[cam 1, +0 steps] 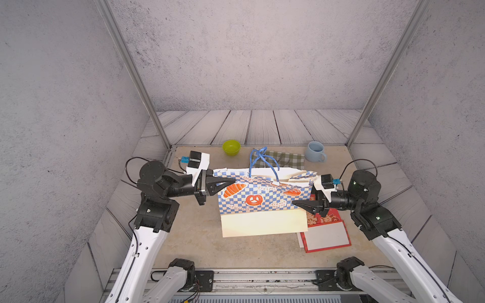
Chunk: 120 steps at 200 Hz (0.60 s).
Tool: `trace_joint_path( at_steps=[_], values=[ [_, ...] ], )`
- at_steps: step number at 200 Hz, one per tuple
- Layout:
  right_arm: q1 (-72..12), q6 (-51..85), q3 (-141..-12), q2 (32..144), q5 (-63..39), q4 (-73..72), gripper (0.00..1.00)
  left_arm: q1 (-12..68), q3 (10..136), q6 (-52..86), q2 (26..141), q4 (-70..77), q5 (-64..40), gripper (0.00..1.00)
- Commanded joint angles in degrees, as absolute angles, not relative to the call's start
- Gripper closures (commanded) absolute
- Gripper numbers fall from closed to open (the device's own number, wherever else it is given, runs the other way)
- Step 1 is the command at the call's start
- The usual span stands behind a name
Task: Put away the paper bag
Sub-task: Press the paper bag at the center of the board.
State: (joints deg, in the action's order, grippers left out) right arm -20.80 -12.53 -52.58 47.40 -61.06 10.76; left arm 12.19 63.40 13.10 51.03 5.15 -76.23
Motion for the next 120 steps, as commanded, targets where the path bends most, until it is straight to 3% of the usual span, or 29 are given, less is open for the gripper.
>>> trace_joint_path(
  at_steps=[1, 15, 35, 120],
  values=[
    [-20.8, -11.7, -54.6, 46.9, -61.7, 10.5, 0.48, 12.7, 65.8, 10.4, 50.1, 4.3, -75.3, 1.00],
    [-20.8, -11.1, -55.0, 45.8, -59.7, 10.5, 0.37, 12.7, 66.1, 7.9, 50.0, 1.6, -74.3, 1.00],
    [-20.8, -11.2, -54.9, 43.8, -57.2, 10.8, 0.33, 12.7, 66.0, 7.8, 50.1, 1.5, -74.2, 1.00],
    [-20.9, -8.4, -55.6, 44.0, -60.1, 10.0, 0.76, 12.7, 65.4, 6.0, 50.6, -1.0, -74.5, 1.00]
  ],
)
